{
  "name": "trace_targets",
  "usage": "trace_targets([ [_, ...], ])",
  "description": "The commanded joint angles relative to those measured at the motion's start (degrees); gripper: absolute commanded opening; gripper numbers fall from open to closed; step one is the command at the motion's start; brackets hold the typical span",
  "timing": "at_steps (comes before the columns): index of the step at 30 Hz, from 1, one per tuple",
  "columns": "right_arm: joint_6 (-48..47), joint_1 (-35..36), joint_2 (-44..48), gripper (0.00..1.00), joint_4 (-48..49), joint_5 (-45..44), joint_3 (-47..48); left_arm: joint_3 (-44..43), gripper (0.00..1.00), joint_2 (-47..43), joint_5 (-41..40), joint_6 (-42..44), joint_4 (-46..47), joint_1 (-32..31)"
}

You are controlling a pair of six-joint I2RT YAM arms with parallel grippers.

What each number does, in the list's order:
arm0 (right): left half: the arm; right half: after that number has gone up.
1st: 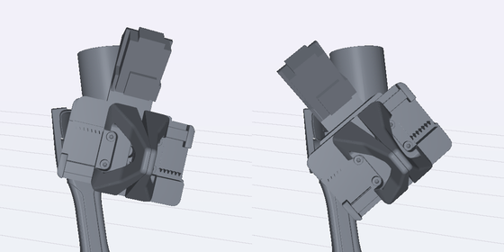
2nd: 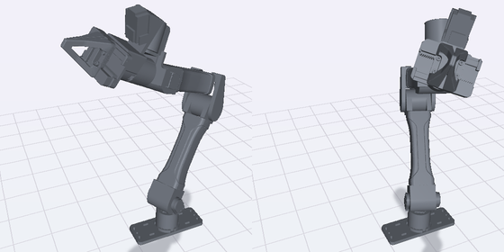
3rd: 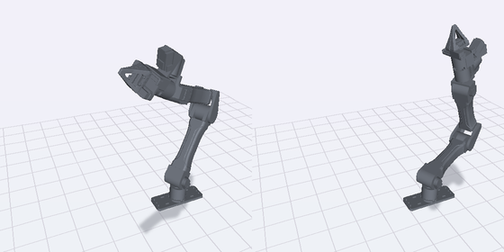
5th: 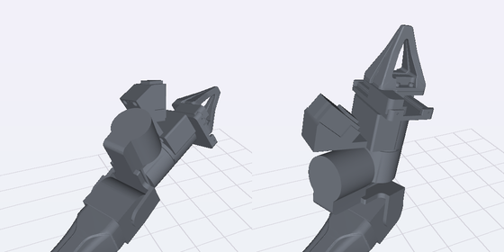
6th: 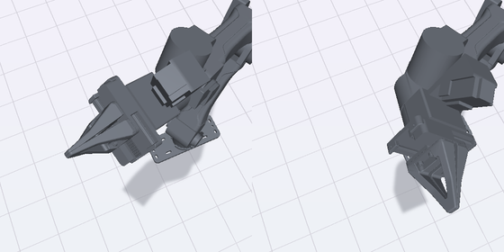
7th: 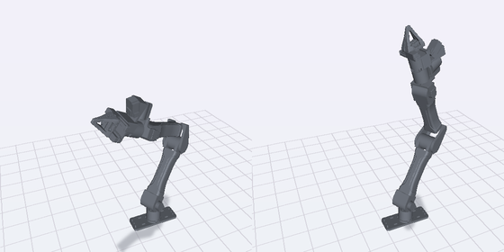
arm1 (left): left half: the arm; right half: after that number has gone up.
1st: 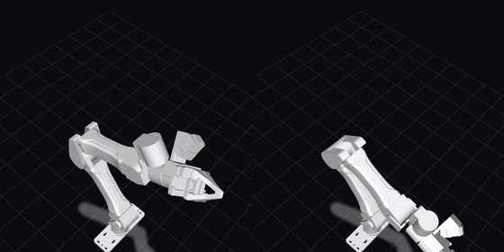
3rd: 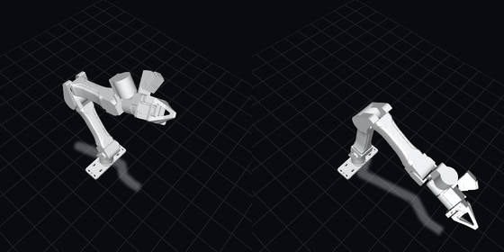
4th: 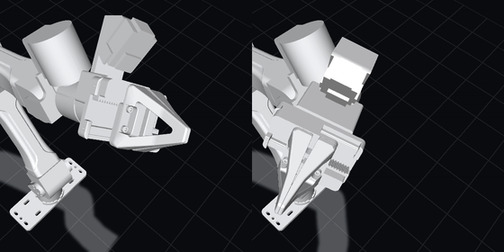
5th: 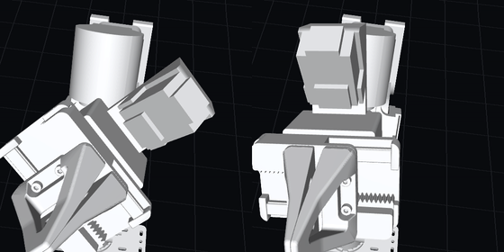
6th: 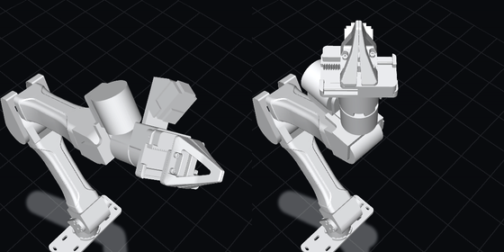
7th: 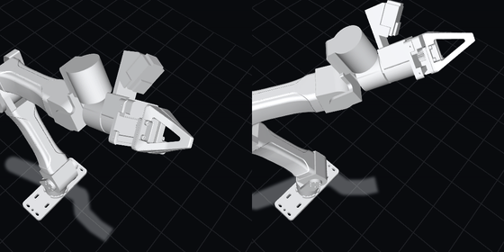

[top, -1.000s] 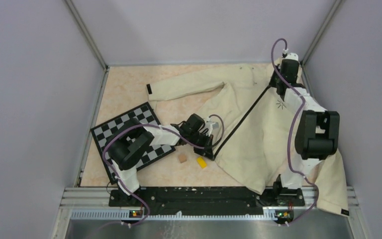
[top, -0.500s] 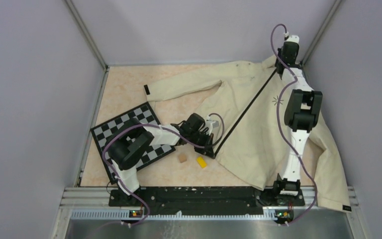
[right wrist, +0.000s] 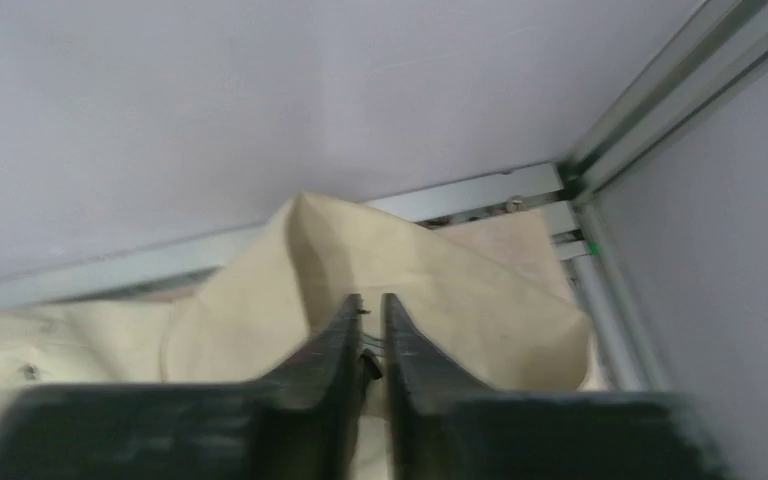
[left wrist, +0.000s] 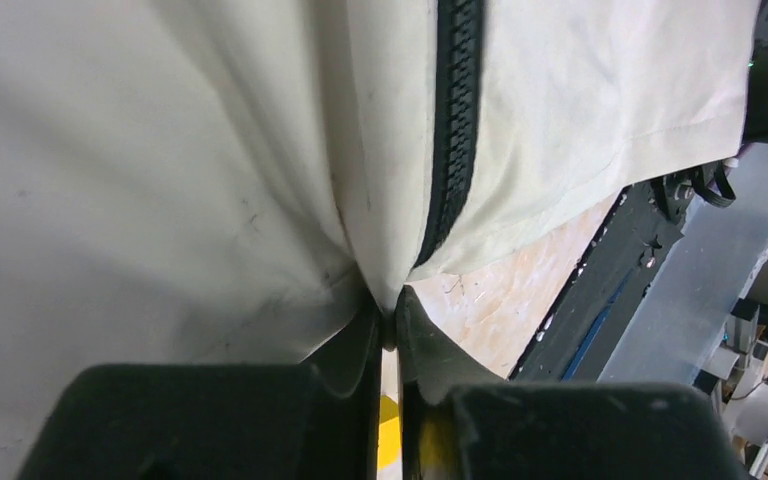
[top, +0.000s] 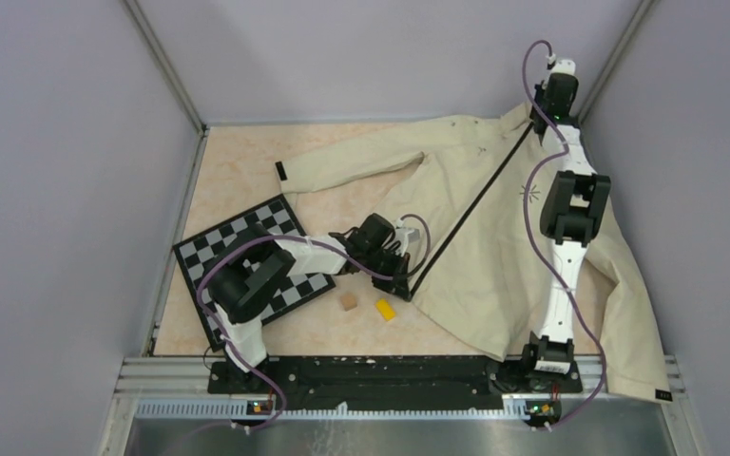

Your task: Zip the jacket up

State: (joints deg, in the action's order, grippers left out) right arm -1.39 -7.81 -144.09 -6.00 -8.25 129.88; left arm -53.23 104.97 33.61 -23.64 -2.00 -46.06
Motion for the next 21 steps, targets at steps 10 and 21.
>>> trace_targets([
  [10,19.7,8.3,36.5,0.84,-13.5,1.4,-29.2,-8.0,0.73,-9.0,-7.0,4.5,-17.2,-0.4],
  [21,20.5,17.5,74.7,0.85,-24.3,21.9,-55.7,-12.5,0.86,-27.0,-9.3,7.3,-19.2,-0.4],
])
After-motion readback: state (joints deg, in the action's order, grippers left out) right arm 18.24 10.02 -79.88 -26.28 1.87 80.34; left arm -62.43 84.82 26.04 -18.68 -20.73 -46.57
